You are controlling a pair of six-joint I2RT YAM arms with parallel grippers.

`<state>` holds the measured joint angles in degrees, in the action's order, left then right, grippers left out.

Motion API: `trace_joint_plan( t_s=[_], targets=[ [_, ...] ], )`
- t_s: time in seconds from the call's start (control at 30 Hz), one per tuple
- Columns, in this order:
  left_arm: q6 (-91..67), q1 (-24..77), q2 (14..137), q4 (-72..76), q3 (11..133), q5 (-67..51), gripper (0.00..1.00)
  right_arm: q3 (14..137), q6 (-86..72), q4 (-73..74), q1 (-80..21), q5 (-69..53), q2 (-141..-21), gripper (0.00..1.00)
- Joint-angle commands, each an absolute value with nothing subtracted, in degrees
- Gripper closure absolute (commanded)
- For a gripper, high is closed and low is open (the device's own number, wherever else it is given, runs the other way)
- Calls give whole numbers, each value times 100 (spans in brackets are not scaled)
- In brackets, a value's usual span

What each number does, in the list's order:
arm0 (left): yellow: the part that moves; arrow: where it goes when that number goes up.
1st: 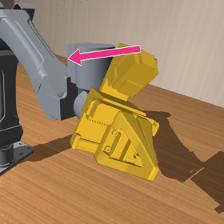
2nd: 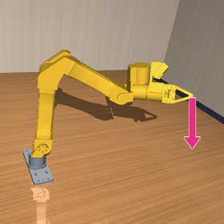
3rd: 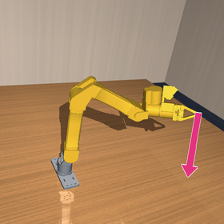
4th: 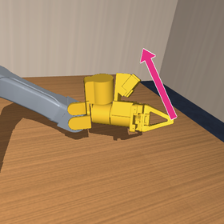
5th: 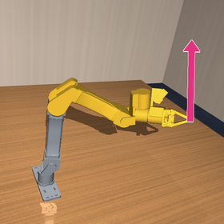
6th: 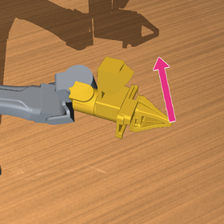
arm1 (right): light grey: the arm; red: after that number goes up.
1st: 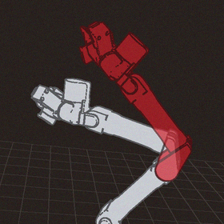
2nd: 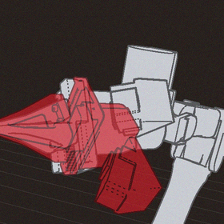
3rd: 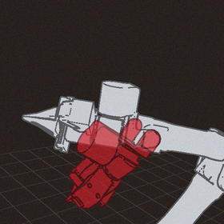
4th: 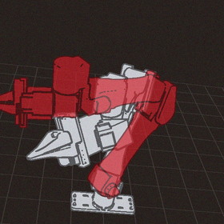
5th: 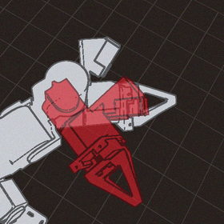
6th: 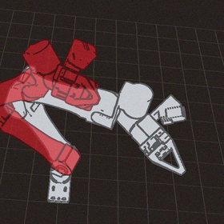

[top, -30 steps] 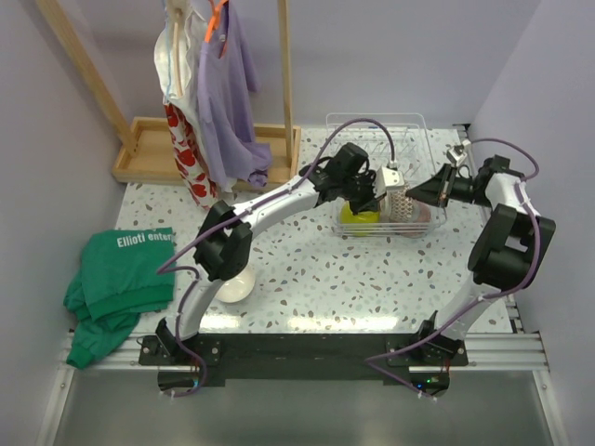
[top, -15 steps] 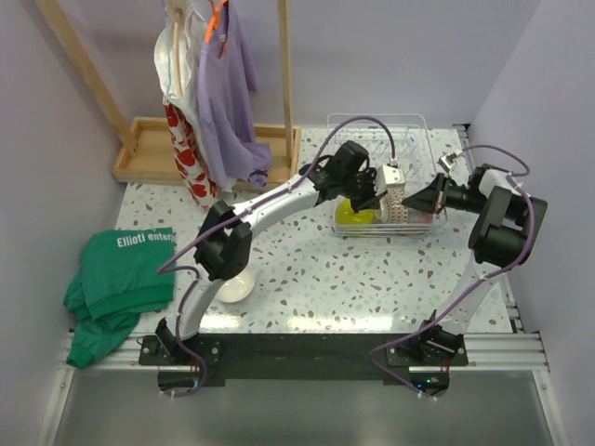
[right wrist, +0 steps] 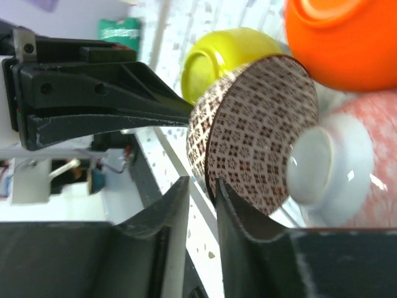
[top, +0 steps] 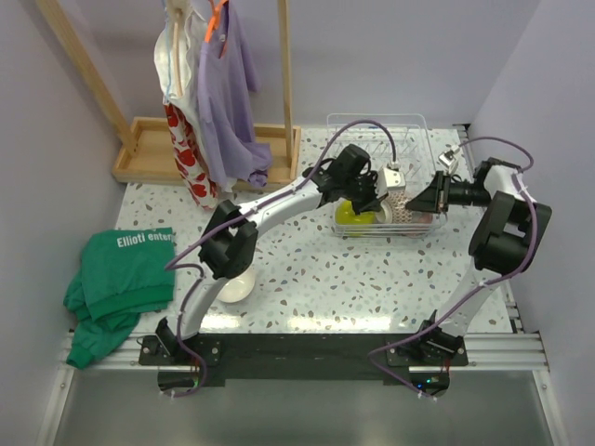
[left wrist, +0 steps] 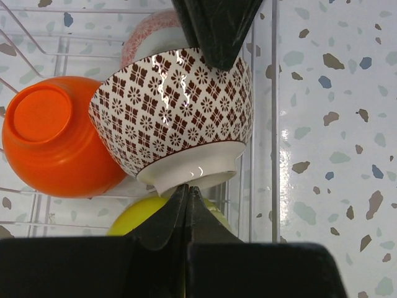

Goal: Load the bowls into the dish rack

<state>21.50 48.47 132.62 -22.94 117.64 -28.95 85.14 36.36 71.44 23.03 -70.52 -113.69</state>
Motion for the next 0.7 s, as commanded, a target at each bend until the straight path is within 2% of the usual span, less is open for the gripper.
trace_joint_plan(
  t_s=[0.0, 0.2, 0.23, 0.4, 0.67],
  targets=[
    [1995, 4887, 13447, -1916, 12128, -2979, 100, 8279, 2382, 5891, 2364, -6014, -10337, 67],
    [1890, 4948, 13710, -1767, 12454, -3032, 100, 8051, 1856, 4960, 2364, -5318, -9511, 58],
    [1855, 4966, 13746, -1723, 12550, -3041, 100, 7912, 1785, 4818, 2364, -5126, -9371, 53],
    [1626, 5036, 13965, -1372, 12788, -3129, 100, 7471, 1381, 4070, 2356, -4711, -8404, 53],
    [1240, 5159, 14106, -133, 12621, -3006, 100, 7260, 1371, 4534, 2364, -4386, -7919, 52]
  ],
)
